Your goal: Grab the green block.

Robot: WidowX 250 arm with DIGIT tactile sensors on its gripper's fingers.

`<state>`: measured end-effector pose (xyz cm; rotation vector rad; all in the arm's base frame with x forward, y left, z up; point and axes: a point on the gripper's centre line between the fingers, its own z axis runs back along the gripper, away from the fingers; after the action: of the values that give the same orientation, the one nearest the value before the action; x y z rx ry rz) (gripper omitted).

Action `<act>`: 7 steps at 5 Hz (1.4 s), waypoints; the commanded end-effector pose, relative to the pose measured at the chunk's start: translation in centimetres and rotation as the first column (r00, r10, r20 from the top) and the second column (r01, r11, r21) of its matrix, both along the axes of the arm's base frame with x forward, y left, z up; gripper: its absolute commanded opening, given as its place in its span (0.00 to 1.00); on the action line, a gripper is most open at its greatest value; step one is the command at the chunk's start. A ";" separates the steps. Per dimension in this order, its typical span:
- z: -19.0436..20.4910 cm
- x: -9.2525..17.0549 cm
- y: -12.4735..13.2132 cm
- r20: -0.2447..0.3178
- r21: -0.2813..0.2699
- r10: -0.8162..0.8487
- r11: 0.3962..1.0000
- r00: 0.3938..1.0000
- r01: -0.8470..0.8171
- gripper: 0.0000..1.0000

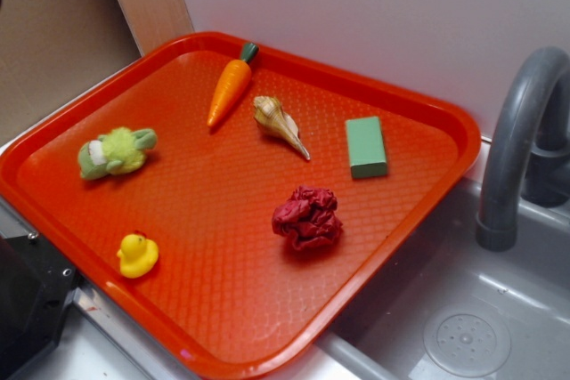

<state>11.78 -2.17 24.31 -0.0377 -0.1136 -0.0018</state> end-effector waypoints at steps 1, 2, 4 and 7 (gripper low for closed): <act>0.0 0.0 0.0 0.000 0.000 0.000 1.000 1.000 0.000 1.00; 0.3 1.6 -2.3 0.019 -0.041 0.083 0.996 0.996 -0.082 1.00; 0.2 5.9 -5.9 0.043 -0.110 0.278 0.956 0.960 -0.272 1.00; -2.2 14.4 -8.4 0.117 -0.152 0.585 0.809 0.803 -0.567 1.00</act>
<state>25.87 -10.59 20.00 -0.0670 -0.2343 0.6373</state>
